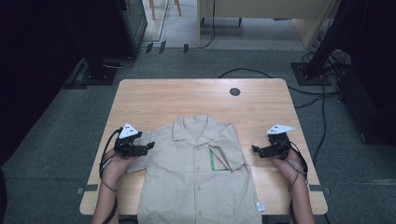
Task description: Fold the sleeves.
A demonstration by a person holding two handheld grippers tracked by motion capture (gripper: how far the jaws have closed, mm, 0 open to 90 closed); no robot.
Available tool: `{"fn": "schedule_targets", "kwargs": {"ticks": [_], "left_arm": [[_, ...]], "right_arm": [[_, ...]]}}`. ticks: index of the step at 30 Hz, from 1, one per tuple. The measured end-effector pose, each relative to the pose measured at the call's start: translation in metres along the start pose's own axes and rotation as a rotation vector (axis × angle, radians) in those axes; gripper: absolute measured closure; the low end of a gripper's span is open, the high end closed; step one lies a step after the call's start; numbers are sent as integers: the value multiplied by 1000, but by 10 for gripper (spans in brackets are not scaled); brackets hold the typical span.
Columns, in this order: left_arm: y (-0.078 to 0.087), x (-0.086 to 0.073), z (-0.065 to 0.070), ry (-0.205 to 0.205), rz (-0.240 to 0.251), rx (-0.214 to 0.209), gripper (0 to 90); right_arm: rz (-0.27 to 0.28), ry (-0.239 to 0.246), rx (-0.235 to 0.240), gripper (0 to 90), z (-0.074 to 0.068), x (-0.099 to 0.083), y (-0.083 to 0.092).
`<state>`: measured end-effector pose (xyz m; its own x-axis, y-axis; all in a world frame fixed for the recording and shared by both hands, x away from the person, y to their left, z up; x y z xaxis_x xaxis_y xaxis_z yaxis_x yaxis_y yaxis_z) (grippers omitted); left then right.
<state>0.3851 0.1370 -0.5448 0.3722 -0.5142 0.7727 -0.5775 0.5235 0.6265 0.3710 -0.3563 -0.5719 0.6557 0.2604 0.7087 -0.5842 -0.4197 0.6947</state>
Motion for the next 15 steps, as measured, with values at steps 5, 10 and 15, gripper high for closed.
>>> {"fn": "schedule_targets", "kwargs": {"ticks": [5, 10, 15], "left_arm": [[2, -2, -3, 6, 0, 0, 248], [3, -4, -4, 10, 4, -1, 248], [4, -6, -5, 1, 1, -3, 248]], "right_arm": [[0, 0, 0, 25, 0, 0, 0], [0, 0, 0, 25, 0, 0, 0], [0, 0, 0, 25, 0, 0, 0]]}}
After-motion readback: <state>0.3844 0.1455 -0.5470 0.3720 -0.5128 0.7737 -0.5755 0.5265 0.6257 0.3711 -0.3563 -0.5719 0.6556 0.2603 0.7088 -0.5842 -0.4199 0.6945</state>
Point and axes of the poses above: each handheld gripper's, and its own axes: y roughly backward along the jaws, x roughly out of its top, z roughly to its right, the point moved 6 cm from there along -y, roughly forward along the jaws, and after that the axes turned 9 degrees about -y, right-handed, at the moved point
